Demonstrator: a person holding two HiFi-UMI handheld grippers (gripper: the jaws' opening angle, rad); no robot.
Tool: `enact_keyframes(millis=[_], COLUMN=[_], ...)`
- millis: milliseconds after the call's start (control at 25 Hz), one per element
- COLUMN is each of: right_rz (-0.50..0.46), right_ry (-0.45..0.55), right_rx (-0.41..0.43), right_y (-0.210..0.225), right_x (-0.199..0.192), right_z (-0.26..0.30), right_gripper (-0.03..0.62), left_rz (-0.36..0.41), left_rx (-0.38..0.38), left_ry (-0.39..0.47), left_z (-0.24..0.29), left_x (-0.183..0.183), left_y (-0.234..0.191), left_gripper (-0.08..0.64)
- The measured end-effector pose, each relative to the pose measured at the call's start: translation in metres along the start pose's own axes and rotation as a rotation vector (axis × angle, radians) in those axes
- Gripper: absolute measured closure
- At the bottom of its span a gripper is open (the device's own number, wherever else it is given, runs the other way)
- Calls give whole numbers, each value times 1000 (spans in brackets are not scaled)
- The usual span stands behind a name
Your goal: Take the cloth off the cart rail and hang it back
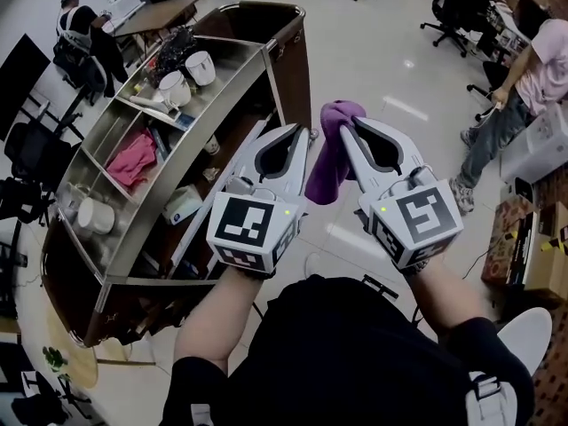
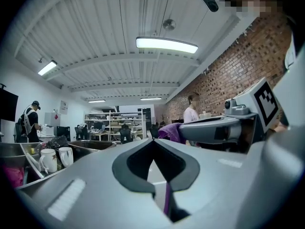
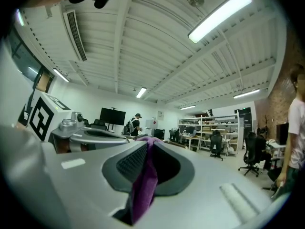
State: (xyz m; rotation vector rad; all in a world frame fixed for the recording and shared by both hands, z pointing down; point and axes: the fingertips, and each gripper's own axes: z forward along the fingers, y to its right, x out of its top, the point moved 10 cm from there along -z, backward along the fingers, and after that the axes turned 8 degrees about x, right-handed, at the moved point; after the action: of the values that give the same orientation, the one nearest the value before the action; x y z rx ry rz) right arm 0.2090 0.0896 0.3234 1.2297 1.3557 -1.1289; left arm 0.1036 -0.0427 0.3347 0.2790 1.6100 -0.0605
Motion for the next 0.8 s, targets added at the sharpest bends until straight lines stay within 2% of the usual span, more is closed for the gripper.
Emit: enact_keyframes(millis=[320, 600, 800], right_rz=[-3, -7, 1], right_ry=[16, -1, -7], right_rx=[-21, -51, -51], right_y=[47, 29, 51], right_x=[-5, 40, 25], right_z=[59, 110, 135], right_gripper=[555, 555, 555], left_rz=[11, -3, -17], left_rx=[-55, -78, -73], left_ry=[11, 9, -1], left_z=[65, 62, 89], left_x=[-10, 30, 15], left_y=[-49, -104, -121], left_gripper=[572, 572, 572])
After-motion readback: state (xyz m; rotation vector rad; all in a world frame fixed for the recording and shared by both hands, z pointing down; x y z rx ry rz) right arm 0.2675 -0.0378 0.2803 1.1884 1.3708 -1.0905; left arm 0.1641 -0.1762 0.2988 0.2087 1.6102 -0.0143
